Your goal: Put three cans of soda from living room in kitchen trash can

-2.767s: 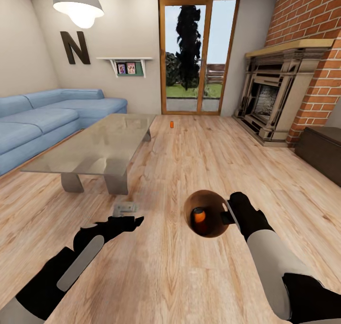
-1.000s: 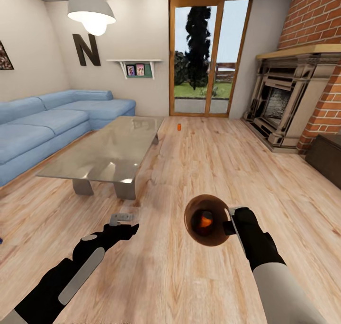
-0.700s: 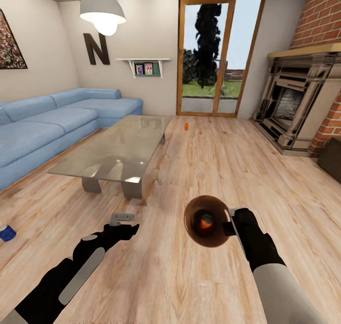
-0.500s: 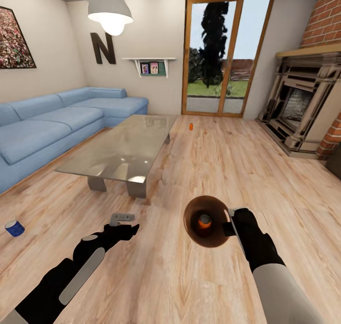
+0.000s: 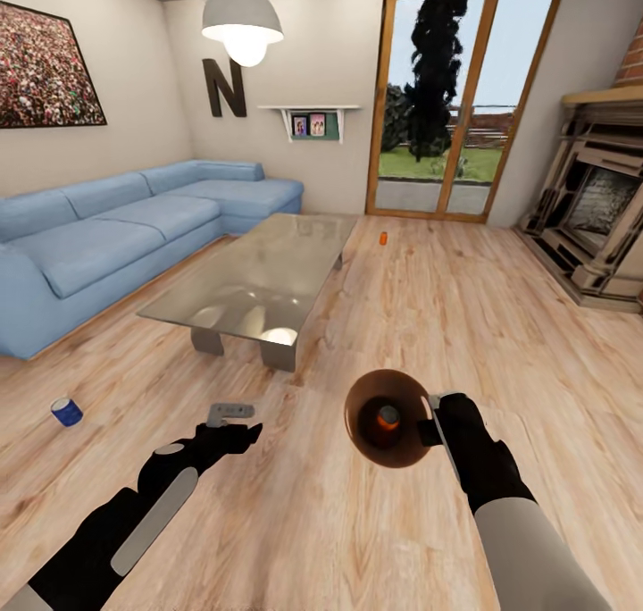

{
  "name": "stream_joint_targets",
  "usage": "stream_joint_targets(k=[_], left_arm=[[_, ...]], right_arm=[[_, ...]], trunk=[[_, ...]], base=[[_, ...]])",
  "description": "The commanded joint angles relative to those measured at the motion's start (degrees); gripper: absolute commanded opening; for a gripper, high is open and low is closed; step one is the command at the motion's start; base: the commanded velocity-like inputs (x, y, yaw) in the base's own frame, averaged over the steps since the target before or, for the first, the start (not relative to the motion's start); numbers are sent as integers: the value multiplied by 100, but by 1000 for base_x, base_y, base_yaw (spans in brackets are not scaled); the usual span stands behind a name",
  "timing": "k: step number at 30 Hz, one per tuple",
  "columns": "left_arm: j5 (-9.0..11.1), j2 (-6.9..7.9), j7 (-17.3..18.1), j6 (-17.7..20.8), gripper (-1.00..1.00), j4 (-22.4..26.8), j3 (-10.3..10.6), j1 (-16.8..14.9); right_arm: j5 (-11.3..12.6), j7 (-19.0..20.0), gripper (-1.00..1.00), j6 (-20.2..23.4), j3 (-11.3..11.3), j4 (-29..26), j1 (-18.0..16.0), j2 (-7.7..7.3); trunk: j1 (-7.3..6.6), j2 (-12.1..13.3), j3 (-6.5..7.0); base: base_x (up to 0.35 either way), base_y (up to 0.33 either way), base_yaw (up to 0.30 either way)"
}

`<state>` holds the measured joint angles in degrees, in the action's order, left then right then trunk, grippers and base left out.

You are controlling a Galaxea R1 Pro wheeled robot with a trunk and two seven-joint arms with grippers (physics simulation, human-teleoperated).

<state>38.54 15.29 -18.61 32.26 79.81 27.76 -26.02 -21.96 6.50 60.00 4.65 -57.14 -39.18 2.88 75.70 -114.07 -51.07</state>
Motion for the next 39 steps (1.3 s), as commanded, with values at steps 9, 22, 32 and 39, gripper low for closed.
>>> stream_joint_targets(k=[9, 22, 32, 39], left_arm=[[4, 7, -2, -13, 100, 8, -13, 11], [32, 199, -503, -24, 100, 267, -1980, 439], [-2, 187, -582, -54, 100, 326, -2490, 564], [-9, 160, -599, -56, 100, 289, -2477, 578]], right_arm=[[34, 10, -100, 0, -1, 1, -2, 2], [34, 10, -100, 0, 9, 1, -2, -6], [34, 2, -100, 0, 1, 12, -2, 14], [12, -14, -100, 0, -25, 83, 37, 174]], trunk=[[-199, 362, 107], [-484, 883, 261], [-704, 1285, 379], [-858, 1565, 462]], base=[[0, 0, 183], [0, 0, 183], [0, 0, 183], [0, 0, 183]])
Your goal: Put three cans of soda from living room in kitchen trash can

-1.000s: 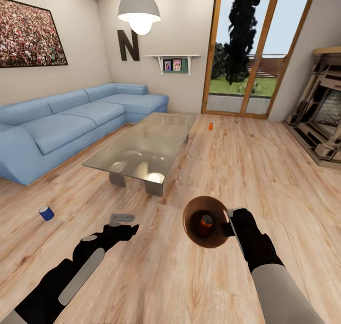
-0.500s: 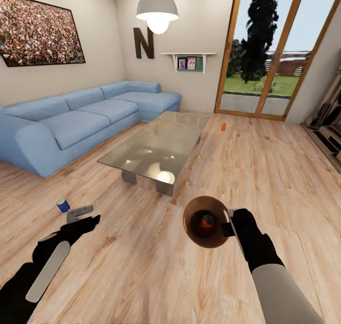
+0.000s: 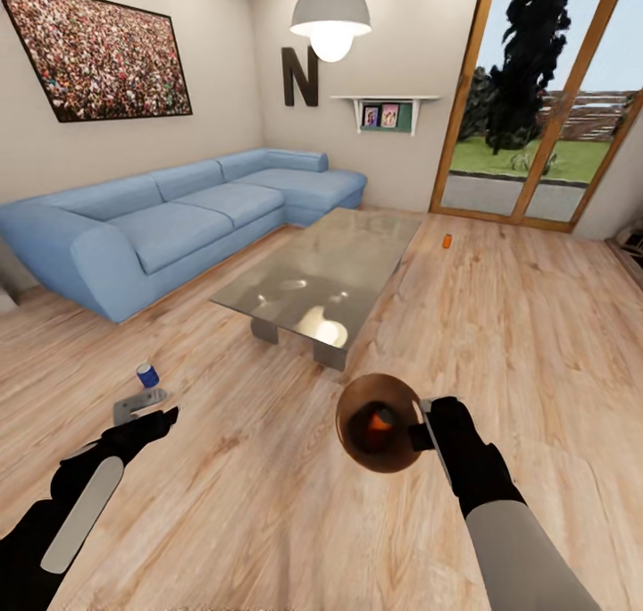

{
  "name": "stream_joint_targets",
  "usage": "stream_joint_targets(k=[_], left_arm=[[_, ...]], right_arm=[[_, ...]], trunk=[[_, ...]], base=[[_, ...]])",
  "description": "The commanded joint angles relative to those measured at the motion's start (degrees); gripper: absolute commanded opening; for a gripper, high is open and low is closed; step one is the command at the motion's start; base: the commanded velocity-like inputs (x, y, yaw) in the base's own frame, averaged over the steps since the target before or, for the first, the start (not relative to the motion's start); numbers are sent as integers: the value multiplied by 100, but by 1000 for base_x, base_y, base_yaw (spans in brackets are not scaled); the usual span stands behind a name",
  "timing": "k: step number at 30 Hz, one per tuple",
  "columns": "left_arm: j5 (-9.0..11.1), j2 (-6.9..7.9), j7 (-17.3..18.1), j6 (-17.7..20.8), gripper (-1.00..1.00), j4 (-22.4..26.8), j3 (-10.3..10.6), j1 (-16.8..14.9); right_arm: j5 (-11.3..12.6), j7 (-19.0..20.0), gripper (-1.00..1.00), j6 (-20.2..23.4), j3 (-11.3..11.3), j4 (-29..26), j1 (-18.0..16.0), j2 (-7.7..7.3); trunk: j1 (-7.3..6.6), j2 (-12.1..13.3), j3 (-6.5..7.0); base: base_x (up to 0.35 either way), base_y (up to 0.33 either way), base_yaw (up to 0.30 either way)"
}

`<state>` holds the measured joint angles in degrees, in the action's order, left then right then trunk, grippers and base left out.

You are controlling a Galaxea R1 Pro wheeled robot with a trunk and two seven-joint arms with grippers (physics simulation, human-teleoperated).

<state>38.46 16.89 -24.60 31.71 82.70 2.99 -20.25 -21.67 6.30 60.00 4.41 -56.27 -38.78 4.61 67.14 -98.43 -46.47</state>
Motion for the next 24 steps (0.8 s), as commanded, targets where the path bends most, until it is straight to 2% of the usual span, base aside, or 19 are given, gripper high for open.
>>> stream_joint_targets(k=[1, 5, 10, 16, 24], left_arm=[[-3, -5, -4, -3, 100, -13, 8, 2], [-12, -23, -9, -6, 100, -26, 15, 3], [-10, -27, -5, -16, 100, -32, 17, 3], [-4, -28, 18, -23, 100, -31, 22, 3], [11, -28, 68, -15, 100, -34, 26, 3]], right_arm=[[-19, 5, -100, 0, -63, -1, 32, 16], [-18, 3, -100, 0, -173, 1, 64, 47], [-17, 3, -100, 0, -197, 2, 70, 55], [-20, 2, -100, 0, -195, 2, 72, 57], [-17, 3, -100, 0, -189, 2, 72, 50]], trunk=[[-23, 41, 13], [-111, 202, 60], [-221, 402, 119], [-221, 402, 86], [-221, 402, 79]], base=[[0, 0, 183], [0, 0, 183], [0, 0, 183], [0, 0, 159], [13, 5, 26]])
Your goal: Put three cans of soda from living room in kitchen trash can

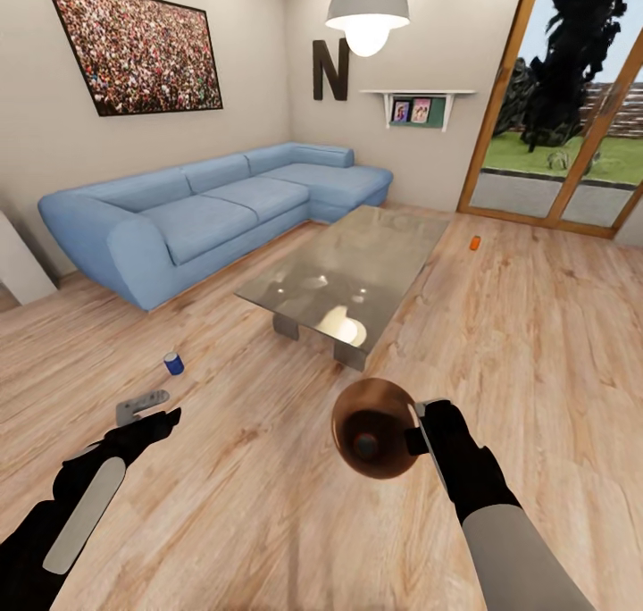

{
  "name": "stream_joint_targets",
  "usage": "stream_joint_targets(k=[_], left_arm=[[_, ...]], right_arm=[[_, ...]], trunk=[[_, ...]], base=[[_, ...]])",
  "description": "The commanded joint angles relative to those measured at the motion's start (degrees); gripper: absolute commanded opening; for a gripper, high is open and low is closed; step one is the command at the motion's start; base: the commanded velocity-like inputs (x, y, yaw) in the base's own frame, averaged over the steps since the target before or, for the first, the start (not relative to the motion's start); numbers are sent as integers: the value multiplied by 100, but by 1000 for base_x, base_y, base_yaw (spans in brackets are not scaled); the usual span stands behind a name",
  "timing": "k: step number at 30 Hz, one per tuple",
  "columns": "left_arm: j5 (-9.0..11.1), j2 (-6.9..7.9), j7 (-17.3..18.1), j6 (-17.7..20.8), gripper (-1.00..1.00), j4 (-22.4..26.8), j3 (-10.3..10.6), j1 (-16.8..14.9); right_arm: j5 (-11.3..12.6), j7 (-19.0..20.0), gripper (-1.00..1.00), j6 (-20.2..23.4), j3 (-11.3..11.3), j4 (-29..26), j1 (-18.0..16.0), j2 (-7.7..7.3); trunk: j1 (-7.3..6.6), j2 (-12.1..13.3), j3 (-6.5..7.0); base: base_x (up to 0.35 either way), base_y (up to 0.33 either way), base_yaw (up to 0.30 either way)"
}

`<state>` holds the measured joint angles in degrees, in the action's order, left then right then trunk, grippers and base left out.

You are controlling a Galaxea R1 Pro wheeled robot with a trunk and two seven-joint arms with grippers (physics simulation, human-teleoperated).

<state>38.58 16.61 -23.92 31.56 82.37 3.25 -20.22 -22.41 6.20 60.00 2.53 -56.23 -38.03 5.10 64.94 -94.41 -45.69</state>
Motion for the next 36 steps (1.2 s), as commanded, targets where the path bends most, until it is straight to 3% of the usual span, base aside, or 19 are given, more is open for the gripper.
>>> stream_joint_targets(k=[1, 9, 36], left_arm=[[2, 0, 4, 2, 100, -1, 0, 0], [15, 0, 232, 8, 100, -14, 1, 0], [11, 0, 266, 9, 100, -116, 1, -8]], right_arm=[[58, 12, -100, 0, -1, -2, -3, 1], [58, 12, -100, 0, 2, -2, 9, 0], [53, 12, -100, 0, -4, -2, 14, 1]], trunk=[[0, 0, 1], [0, 0, 0], [0, 0, 3]], base=[[110, 56, 6], [226, 162, 2], [171, 273, 0]])
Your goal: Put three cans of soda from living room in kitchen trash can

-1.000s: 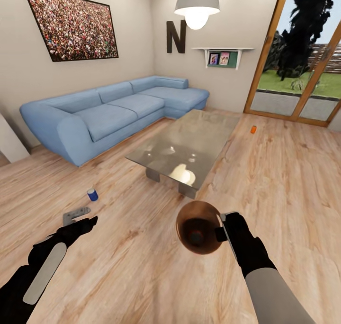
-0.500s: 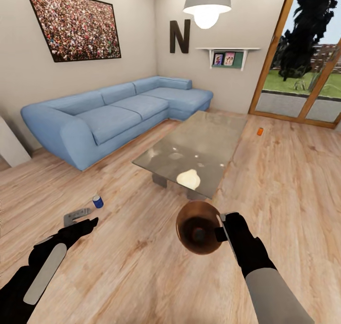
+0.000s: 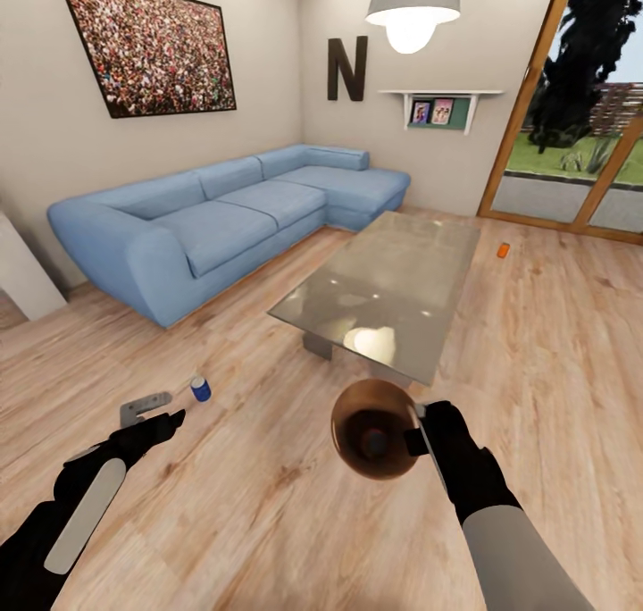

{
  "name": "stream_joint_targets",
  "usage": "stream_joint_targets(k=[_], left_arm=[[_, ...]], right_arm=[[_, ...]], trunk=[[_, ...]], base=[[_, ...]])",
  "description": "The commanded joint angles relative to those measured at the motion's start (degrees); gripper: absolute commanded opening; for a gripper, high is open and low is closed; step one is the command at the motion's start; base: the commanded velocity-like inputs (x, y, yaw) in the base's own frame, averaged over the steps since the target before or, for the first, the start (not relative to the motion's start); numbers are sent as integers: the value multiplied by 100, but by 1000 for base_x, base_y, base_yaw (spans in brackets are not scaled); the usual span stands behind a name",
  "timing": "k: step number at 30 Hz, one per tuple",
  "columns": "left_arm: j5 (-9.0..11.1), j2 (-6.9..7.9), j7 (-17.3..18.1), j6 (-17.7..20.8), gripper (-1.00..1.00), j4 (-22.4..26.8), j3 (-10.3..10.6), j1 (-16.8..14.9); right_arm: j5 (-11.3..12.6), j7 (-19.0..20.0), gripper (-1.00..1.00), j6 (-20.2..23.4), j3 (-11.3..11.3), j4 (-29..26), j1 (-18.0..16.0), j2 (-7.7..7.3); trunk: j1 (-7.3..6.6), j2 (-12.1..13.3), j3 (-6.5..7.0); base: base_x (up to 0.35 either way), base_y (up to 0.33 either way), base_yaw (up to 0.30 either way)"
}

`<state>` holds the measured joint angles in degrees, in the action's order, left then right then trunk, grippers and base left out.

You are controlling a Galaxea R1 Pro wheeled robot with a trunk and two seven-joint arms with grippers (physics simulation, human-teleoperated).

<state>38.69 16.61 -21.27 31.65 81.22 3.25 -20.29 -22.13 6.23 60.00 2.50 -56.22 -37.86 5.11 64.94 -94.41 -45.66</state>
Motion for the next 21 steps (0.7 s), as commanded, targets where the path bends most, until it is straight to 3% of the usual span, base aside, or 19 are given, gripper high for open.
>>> stream_joint_targets(k=[1, 14, 21], left_arm=[[-1, 0, 0, 0, 100, 0, 0, 2], [-2, 0, 3, -1, 100, 0, 0, 3], [3, 0, 8, 6, 100, 0, 0, 0]], right_arm=[[25, 10, -100, 0, 0, -3, -5, 0], [25, 10, -100, 0, 3, -3, -2, -1], [25, 10, -100, 0, 4, -3, -3, -1]], trunk=[[0, 0, 3], [0, 0, 35], [0, 0, 62]], base=[[164, 211, 0], [255, 109, -22], [52, 157, -101]])
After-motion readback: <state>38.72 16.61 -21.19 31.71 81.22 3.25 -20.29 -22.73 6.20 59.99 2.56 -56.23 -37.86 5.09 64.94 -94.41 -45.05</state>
